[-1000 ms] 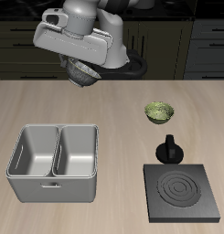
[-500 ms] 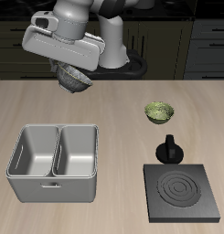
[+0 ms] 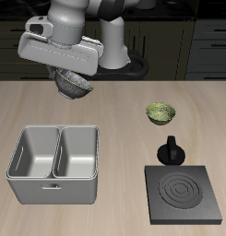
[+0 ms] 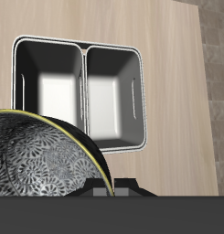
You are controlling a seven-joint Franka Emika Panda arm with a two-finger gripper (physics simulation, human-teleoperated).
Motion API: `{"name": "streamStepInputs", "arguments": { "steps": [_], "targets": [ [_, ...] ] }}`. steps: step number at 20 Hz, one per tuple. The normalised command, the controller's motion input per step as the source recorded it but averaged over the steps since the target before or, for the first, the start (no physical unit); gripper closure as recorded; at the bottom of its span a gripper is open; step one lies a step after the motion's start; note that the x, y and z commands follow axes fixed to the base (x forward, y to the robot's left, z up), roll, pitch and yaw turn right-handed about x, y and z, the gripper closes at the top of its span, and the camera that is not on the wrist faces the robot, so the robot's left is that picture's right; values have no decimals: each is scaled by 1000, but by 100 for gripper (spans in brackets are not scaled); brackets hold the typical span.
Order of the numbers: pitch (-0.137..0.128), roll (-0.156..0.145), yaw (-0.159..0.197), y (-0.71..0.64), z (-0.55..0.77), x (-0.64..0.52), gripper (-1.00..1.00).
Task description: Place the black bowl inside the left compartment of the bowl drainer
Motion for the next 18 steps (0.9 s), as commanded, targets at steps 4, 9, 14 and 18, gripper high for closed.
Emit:
{"name": "streamStepInputs", "arguments": {
  "steps": [4, 9, 14, 18],
  "targets": [
    [10, 108, -10, 36, -39, 137, 100],
    [-14, 69, 24, -17, -37, 134, 100],
    [-10, 102, -13, 22, -23, 98, 100],
    [12, 58, -58, -104, -63, 99, 100]
  ]
}}
